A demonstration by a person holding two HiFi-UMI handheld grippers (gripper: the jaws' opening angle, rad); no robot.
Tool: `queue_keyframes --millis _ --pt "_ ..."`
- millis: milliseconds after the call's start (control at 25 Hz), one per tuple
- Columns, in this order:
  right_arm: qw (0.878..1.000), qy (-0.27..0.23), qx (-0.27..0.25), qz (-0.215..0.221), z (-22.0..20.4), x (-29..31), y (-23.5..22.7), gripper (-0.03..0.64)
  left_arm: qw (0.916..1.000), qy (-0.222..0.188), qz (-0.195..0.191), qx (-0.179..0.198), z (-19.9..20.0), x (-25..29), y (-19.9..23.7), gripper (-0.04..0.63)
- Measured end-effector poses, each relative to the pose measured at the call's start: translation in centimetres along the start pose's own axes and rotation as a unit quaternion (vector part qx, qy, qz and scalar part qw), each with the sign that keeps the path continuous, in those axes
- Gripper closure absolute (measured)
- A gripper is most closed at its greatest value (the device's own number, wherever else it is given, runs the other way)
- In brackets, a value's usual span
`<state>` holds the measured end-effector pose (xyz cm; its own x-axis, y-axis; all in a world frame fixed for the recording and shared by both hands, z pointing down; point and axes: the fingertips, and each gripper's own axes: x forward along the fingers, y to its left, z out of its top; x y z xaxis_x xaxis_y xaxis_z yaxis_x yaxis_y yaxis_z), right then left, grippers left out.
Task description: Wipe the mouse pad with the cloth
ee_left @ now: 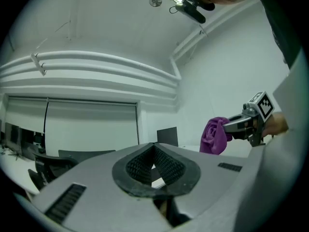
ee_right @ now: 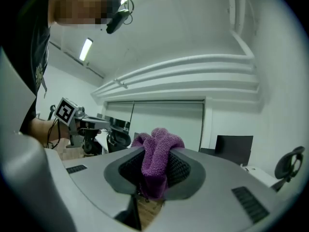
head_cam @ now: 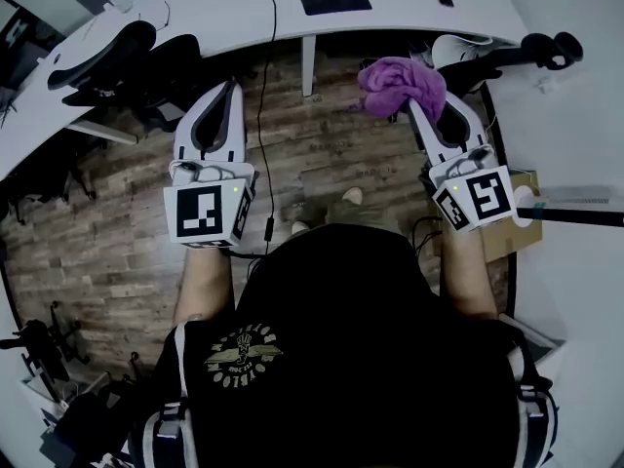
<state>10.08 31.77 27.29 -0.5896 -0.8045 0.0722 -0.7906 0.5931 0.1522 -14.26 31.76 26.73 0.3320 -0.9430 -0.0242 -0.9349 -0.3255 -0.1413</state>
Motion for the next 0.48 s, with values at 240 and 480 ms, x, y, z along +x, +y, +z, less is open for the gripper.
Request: queue_keyframes --millis 240,480 --pt "1.000 0.010 0.019 -0.006 -1.4 0.9 -1.6 0.531 0.9997 0.021 0.001 -0.013 -2.3 1.2 0.5 0.592" --pt "0.999 0.022 0.029 -0.001 -2.9 3.5 -3.8 0.531 0.9995 0.030 0.001 -0.011 -3.1 4.0 1.0 0.594"
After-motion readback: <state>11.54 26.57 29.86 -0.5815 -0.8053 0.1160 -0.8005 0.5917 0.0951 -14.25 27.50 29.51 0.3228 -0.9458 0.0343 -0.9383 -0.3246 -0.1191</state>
